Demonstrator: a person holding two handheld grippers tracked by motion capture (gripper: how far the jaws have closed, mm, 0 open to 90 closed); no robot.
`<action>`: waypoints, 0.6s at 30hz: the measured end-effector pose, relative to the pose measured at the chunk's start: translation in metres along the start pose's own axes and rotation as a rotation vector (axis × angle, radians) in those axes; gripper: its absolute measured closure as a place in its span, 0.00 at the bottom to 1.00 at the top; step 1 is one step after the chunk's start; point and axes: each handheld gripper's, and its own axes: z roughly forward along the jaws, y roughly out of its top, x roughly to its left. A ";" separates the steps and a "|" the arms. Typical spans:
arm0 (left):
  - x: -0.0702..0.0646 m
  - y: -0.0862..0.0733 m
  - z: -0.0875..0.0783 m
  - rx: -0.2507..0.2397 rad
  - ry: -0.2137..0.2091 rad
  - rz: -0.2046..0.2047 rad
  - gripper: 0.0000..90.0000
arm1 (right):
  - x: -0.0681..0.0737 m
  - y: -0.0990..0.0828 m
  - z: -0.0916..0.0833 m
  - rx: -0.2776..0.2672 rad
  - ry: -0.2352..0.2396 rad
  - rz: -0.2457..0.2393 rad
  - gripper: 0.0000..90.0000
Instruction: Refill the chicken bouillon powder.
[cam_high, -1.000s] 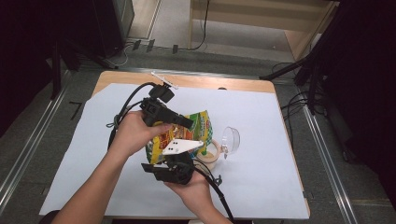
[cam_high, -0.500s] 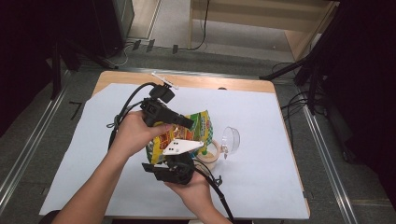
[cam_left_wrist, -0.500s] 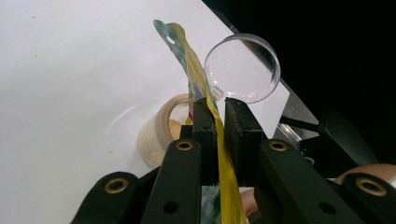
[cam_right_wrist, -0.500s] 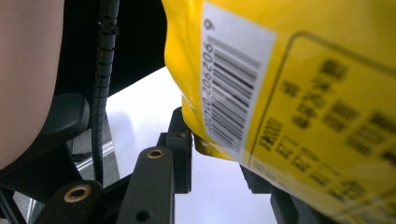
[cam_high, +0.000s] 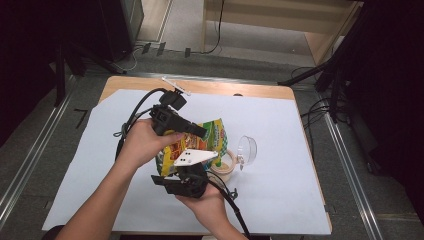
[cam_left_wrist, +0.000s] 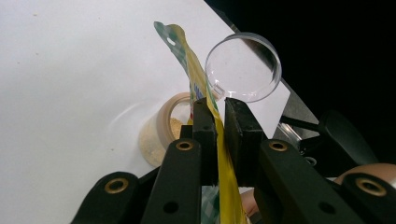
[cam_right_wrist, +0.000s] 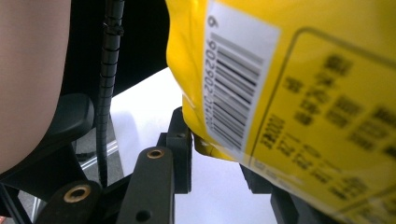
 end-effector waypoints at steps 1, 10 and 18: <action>0.000 0.000 0.000 0.000 0.000 0.001 0.93 | 0.000 0.000 0.000 -0.001 -0.001 0.000 0.77; 0.000 0.000 0.000 -0.001 -0.001 -0.002 0.93 | 0.000 0.000 0.000 0.001 -0.001 0.000 0.77; 0.001 0.000 0.000 0.001 0.003 0.000 0.93 | 0.001 0.000 0.000 0.003 -0.005 -0.002 0.77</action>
